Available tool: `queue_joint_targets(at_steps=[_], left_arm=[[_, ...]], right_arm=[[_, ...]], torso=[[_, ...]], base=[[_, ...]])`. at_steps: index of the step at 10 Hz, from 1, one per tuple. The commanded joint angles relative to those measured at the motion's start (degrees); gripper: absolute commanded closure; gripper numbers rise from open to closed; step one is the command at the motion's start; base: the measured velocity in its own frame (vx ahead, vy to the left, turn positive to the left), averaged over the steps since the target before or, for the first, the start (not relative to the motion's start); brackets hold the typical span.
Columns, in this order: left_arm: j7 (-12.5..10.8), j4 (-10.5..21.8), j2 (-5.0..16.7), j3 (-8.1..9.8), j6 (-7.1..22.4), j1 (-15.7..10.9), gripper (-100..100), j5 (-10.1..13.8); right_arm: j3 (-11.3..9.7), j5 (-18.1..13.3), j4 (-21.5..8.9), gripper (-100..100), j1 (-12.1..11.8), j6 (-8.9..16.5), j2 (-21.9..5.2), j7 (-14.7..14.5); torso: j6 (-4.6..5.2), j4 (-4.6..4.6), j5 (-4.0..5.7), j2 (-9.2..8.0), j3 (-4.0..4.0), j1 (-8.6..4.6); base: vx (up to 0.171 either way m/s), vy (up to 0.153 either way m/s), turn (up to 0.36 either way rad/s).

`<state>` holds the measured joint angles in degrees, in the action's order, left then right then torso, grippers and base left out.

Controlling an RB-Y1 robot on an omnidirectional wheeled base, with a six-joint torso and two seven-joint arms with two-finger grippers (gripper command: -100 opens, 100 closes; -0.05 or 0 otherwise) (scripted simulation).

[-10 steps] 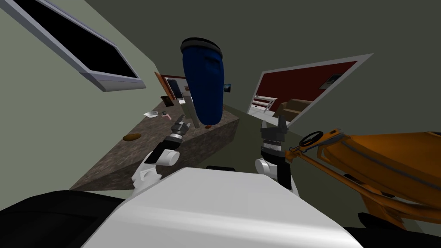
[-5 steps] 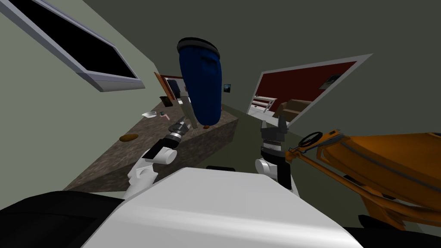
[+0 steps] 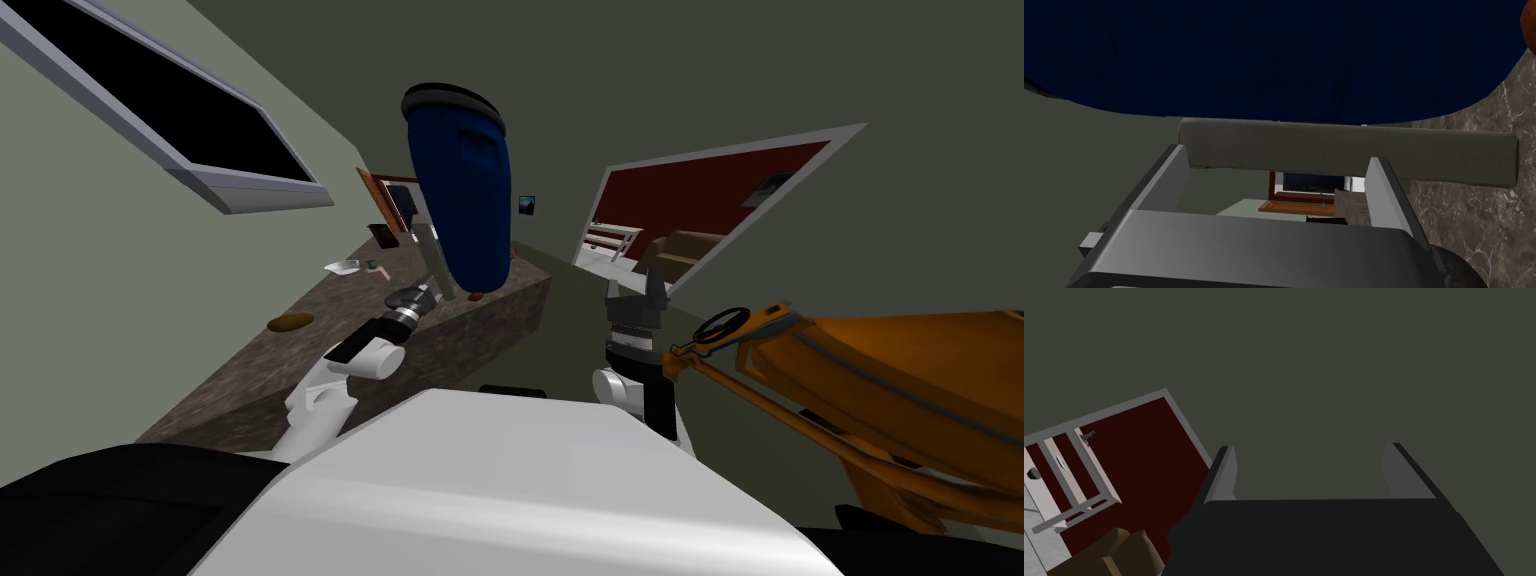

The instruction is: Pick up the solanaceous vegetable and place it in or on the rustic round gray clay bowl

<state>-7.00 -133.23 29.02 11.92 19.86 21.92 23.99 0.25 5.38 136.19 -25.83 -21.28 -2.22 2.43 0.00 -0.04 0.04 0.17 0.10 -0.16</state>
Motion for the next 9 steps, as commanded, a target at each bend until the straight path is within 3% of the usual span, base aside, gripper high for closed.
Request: queue_joint_targets(at_steps=[1,3,4,5,6,8,9], left_arm=[[-1.33,0.56,2.11,0.76,2.86,-0.35,-100,2.03],[-1.33,0.56,2.11,0.76,4.56,-0.35,-100,2.03],[-2.66,1.15,4.15,1.53,6.86,-0.52,-100,3.96],[-2.66,1.15,4.15,1.53,8.00,-0.52,-100,3.96],[-4.10,1.80,6.20,2.27,9.60,-0.64,-100,5.90],[-4.10,1.80,6.20,2.27,11.44,-0.64,-100,5.90],[-5.65,2.49,8.25,2.98,13.62,-0.70,-100,7.83]], right_arm=[[0.00,0.00,0.00,0,0.00,0.00,0.00,0.00],[0.00,0.00,0.00,0,0.00,0.00,0.00,0.00],[0.00,0.00,0.00,0,0.00,0.00,0.00,0.00],[0.00,0.00,0.00,0,0.00,0.00,0.00,0.00],[0.00,0.00,0.00,0,0.00,0.00,0.00,0.00],[0.00,0.00,0.00,0,0.00,0.00,0.00,0.00],[0.00,0.00,0.00,0,0.00,0.00,0.00,0.00]], torso=[[0.00,0.00,0.00,0.00,0.00,0.00],[0.00,-0.01,0.02,0.06,0.03,-0.07],[0.00,0.00,0.00,-0.01,0.00,0.03],[0.00,-0.01,0.00,0.05,0.02,0.01],[0.00,-0.02,0.00,0.06,0.04,-0.01],[0.00,-0.02,0.03,0.09,0.06,-0.09],[0.00,-0.01,-0.01,0.01,0.01,0.07]], base=[[0.054,-0.074,-0.003],[0.044,-0.047,0.003],[0.058,-0.045,-0.009],[0.060,-0.050,0.004],[0.066,-0.092,-0.005],[0.051,-0.042,0.005],[0.063,-0.039,-0.011]])
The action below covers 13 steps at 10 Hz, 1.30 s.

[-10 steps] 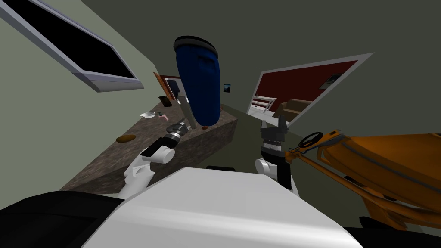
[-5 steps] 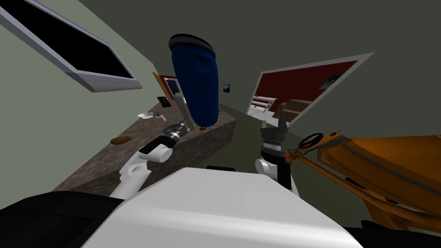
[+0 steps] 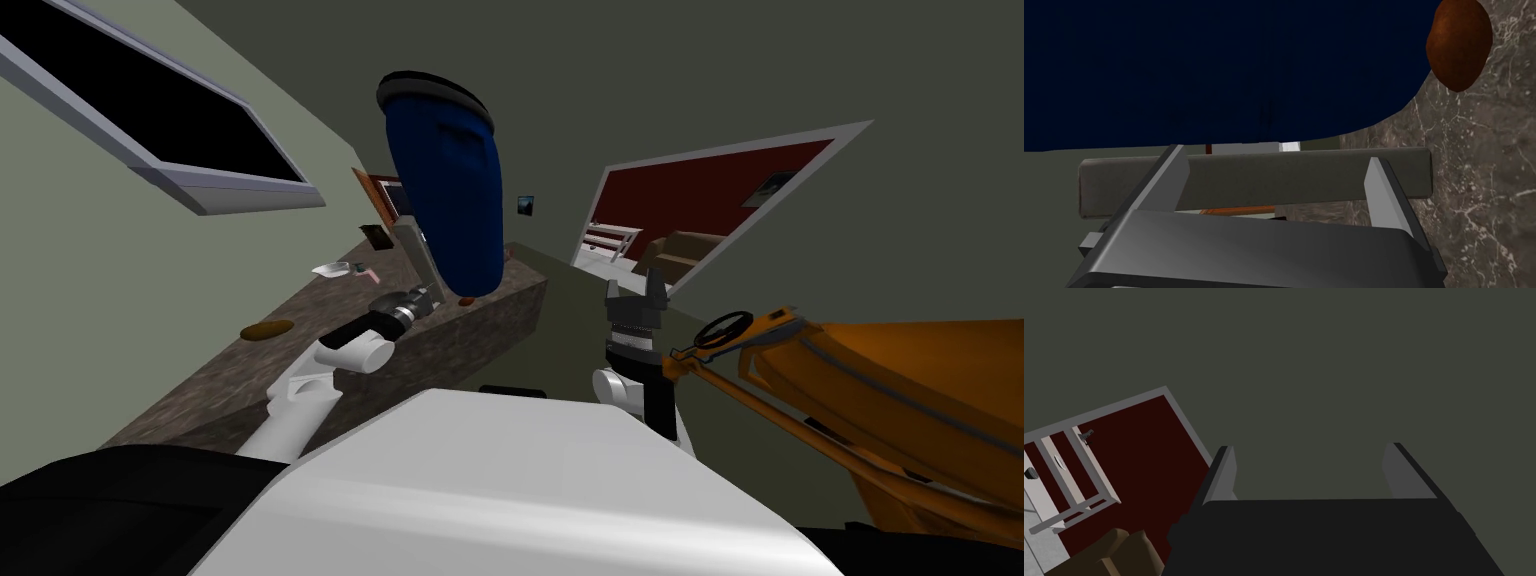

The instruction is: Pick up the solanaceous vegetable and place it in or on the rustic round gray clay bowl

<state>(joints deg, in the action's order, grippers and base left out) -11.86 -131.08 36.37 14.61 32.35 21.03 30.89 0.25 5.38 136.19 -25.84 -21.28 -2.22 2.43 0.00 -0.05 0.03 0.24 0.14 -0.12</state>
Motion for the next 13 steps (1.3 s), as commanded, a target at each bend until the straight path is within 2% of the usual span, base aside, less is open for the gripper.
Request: queue_joint_targets(at_steps=[1,2,3,4,5,6,8,9,10,11,12,13], left_arm=[[-0.79,0.34,0.89,0.29,2.38,0.19,-100,0.93],[-2.44,1.09,2.93,0.95,4.28,0.20,-100,2.85],[-2.44,1.09,2.93,0.95,5.79,0.20,-100,2.85],[-4.18,1.88,4.96,1.55,7.52,0.28,-100,4.75],[-4.18,1.88,4.96,1.55,9.13,0.28,-100,4.75],[-5.98,2.73,6.96,2.08,10.59,0.43,-100,6.61],[-5.98,2.73,6.96,2.08,12.45,0.43,-100,6.61],[-7.86,3.61,8.91,2.55,14.84,0.65,-100,8.42],[-7.86,3.61,8.91,2.55,15.66,0.65,-100,8.42],[-9.78,4.53,10.80,2.96,17.58,0.93,-100,10.17],[-9.78,4.53,10.80,2.96,18.77,0.93,-100,10.17],[-11.73,5.49,12.63,3.31,20.96,1.26,-100,11.85]], right_arm=[[0.00,0.00,0.00,0,0.00,0.00,0.00,0.00],[0.00,0.00,0.00,0,0.00,0.00,0.00,0.00],[0.00,0.00,0.00,0,0.00,0.00,0.00,0.00],[0.00,0.00,0.00,0,0.00,0.00,0.00,0.00],[0.00,0.00,0.00,0,0.00,0.00,0.00,0.00],[0.00,0.00,0.00,0,0.00,0.00,0.00,0.00],[0.00,0.00,0.00,0,0.00,0.00,0.00,0.00],[0.00,0.00,0.00,0,0.00,0.00,0.00,0.00],[0.00,0.00,0.00,0,0.00,0.00,0.00,0.00],[0.00,0.00,0.00,0,0.00,0.00,0.00,0.00],[0.00,0.00,0.00,0,0.00,0.00,0.00,0.00],[0.00,0.00,0.00,0,0.00,0.00,0.00,0.00]], torso=[[0.00,0.00,0.00,0.00,0.00,0.00],[0.00,-0.01,0.00,-0.01,0.01,-0.02],[0.00,-0.02,0.02,0.12,0.06,-0.09],[0.00,-0.03,0.03,0.08,0.06,-0.11],[0.00,-0.03,0.04,0.10,0.06,-0.17],[0.00,-0.03,0.03,0.09,0.06,-0.11],[0.00,-0.03,0.03,0.09,0.06,-0.11],[-0.01,0.00,0.00,-0.04,-0.01,0.03],[0.00,-0.01,0.01,0.04,0.02,-0.04],[-0.01,-0.02,0.01,0.06,0.05,-0.01],[0.00,-0.04,0.00,0.15,0.09,0.01],[-0.01,-0.04,-0.01,0.13,0.09,0.02]], base=[[0.060,-0.045,0.002],[0.100,-0.066,-0.002],[0.081,-0.069,0.003],[0.087,-0.085,-0.005],[0.085,-0.065,0.006],[0.099,-0.070,-0.007],[0.058,-0.043,0.001],[0.076,-0.050,-0.012],[0.086,-0.043,0.002],[0.109,-0.035,-0.002],[0.098,-0.032,-0.005],[0.134,-0.056,-0.009]])
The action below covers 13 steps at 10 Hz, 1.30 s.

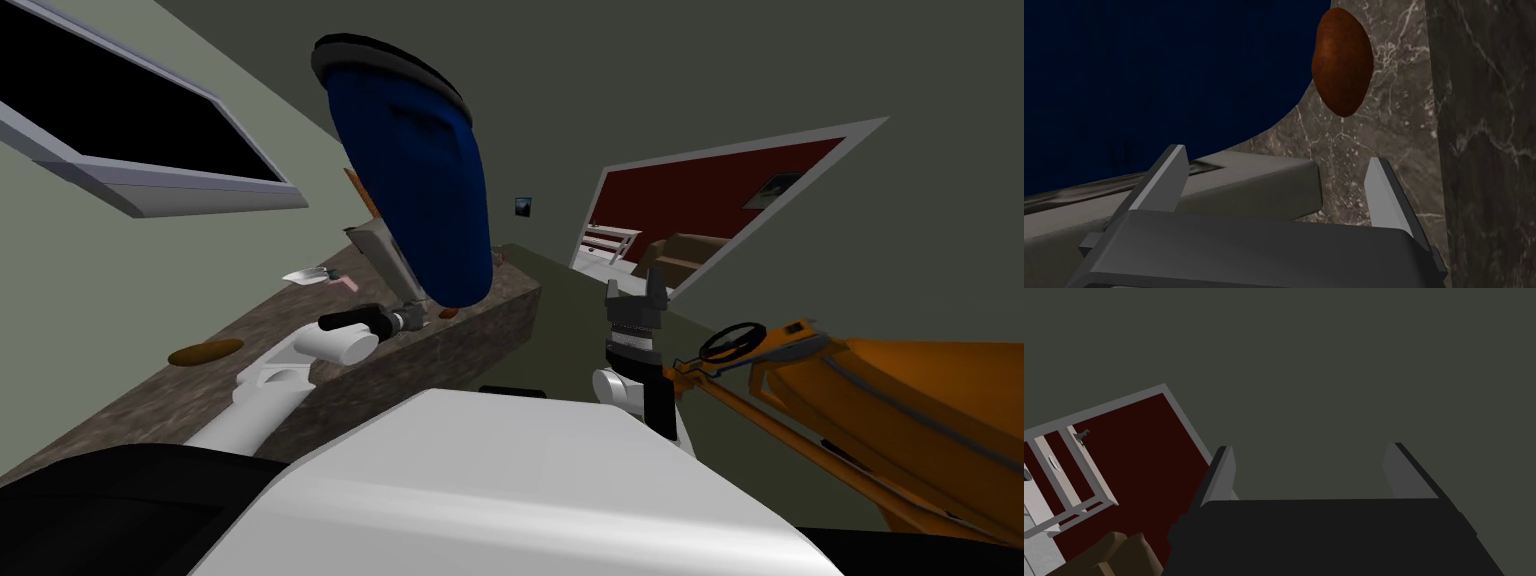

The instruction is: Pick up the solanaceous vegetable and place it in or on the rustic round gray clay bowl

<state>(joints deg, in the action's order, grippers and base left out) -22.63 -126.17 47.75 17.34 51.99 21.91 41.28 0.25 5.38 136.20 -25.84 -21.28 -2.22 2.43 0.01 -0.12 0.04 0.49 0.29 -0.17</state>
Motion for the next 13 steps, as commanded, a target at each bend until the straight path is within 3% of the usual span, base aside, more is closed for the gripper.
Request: queue_joint_targets(at_steps=[1,3,4,7,10,12,13], left_arm=[[-0.96,0.59,1.26,0.58,2.11,0.38,-100,1.47],[-4.87,2.57,4.64,1.09,6.39,1.17,-100,4.58],[-4.87,2.57,4.64,1.09,7.67,1.17,-100,4.58],[-8.67,4.58,7.60,1.31,12.20,2.13,-100,7.33],[-10.47,5.57,8.88,1.30,14.79,2.67,-100,8.56],[-13.73,7.44,10.94,1.03,18.45,3.82,-100,10.68],[-13.73,7.44,10.94,1.03,18.60,3.82,-100,10.68]], right_arm=[[0.00,0.00,0.00,0,0.00,0.00,0.00,0.00],[0.00,0.00,0.00,0,0.00,0.00,0.00,0.00],[0.00,0.00,0.00,0,0.00,0.00,0.00,0.00],[0.00,0.00,0.00,0,0.00,0.00,0.00,0.00],[0.00,0.00,0.00,0,0.00,0.00,0.00,0.00],[0.00,0.00,0.00,0,0.00,0.00,0.00,0.00],[0.00,0.00,0.00,0,0.00,0.00,0.00,0.00]], torso=[[0.00,0.00,0.00,0.00,0.00,0.00],[0.00,0.00,0.02,0.01,0.01,-0.07],[-0.01,-0.04,0.02,0.16,0.10,-0.04],[0.00,0.00,0.01,-0.05,-0.01,0.02],[-0.01,0.01,-0.02,-0.07,-0.03,0.10],[-0.01,0.00,-0.01,-0.05,-0.02,0.05],[-0.01,-0.03,-0.02,0.10,0.06,0.08]], base=[[0.118,-0.066,-0.001],[0.157,-0.067,-0.010],[0.153,-0.063,-0.004],[0.121,-0.049,-0.009],[0.106,-0.028,-0.006],[0.148,-0.034,-0.013],[0.143,-0.026,-0.006]])
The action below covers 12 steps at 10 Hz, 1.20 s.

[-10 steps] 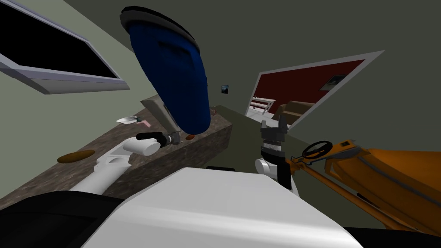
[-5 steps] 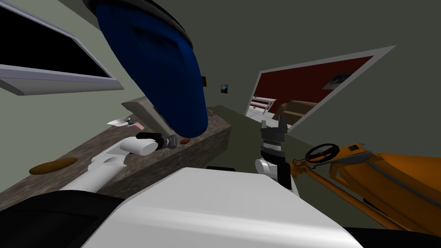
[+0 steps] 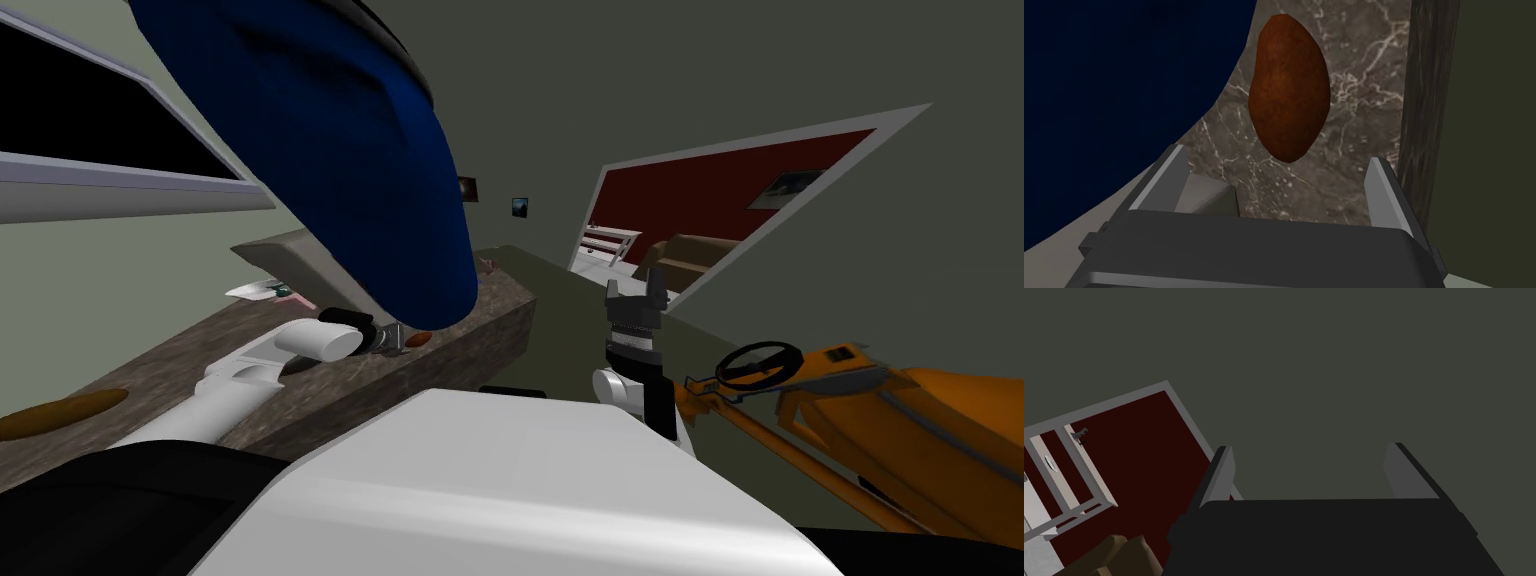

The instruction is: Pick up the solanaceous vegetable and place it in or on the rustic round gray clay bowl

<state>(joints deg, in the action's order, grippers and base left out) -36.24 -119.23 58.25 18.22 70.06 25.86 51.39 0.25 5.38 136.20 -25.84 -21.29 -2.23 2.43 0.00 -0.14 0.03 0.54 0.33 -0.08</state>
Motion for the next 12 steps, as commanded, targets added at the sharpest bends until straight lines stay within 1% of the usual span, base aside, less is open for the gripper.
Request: queue_joint_targets(at_steps=[1,4,5,6,7,8,9,10,11,12], left_arm=[[-1.53,1.37,1.17,-0.10,2.11,0.48,-100,1.44],[-4.52,3.61,2.20,-1.32,5.34,2.23,-100,3.18],[-5.27,4.53,1.98,-2.33,6.24,3.19,-100,3.64],[-3.97,5.47,2.12,-2.27,5.08,1.89,-100,3.46],[-4.02,5.73,2.12,-2.45,5.21,1.89,0,3.52],[-1.15,8.23,1.77,-1.78,4.84,1.38,-100,4.27],[-0.35,8.23,1.77,-1.78,4.84,1.38,-100,4.27],[1.58,10.58,1.42,-1.13,4.49,0.87,-100,5.03],[3.16,10.75,1.42,-1.13,4.49,0.87,-100,5.03],[4.82,13.28,1.07,-0.48,4.13,0.37,-100,5.79]], right_arm=[[0.00,0.00,0.00,0,0.00,0.00,0.00,0.00],[0.00,0.00,0.00,0,-0.01,0.00,0.00,0.00],[0.00,0.00,0.00,0,0.00,0.00,0.00,0.00],[0.00,0.00,0.00,0,0.00,0.00,0.00,0.00],[0.00,0.00,0.00,0,0.01,0.00,0.00,0.00],[0.00,0.00,0.00,0,0.02,0.00,0.00,0.00],[0.00,0.00,0.00,0,0.01,0.00,0.00,0.00],[0.00,0.00,0.00,0,0.01,0.00,0.00,0.00],[0.00,0.00,0.00,0,0.01,0.00,0.01,0.00],[0.00,0.00,0.00,0,0.01,0.00,0.00,0.00]], torso=[[0.00,0.00,0.00,0.00,0.00,0.00],[0.00,-0.03,-0.01,0.13,0.07,0.04],[0.01,-0.03,-0.02,0.12,0.07,0.07],[-0.02,0.02,-0.03,-0.17,-0.08,0.06],[-0.01,0.09,-0.02,-0.44,-0.25,0.06],[-0.02,0.12,-0.02,-0.55,-0.31,0.08],[-0.05,0.12,-0.01,-0.49,-0.29,-0.03],[-0.02,0.10,0.02,-0.45,-0.26,-0.09],[-0.05,0.10,0.02,-0.40,-0.24,-0.15],[-0.01,0.09,0.03,-0.42,-0.24,-0.13]], base=[[0.128,-0.023,-0.014],[0.179,-0.019,-0.019],[0.079,-0.014,0.013],[0.003,-0.011,0.023],[0.000,0.000,0.000],[0.037,-0.044,0.119],[0.046,-0.056,0.099],[0.059,-0.071,0.173],[0.049,-0.063,0.070],[0.049,-0.062,0.128]])
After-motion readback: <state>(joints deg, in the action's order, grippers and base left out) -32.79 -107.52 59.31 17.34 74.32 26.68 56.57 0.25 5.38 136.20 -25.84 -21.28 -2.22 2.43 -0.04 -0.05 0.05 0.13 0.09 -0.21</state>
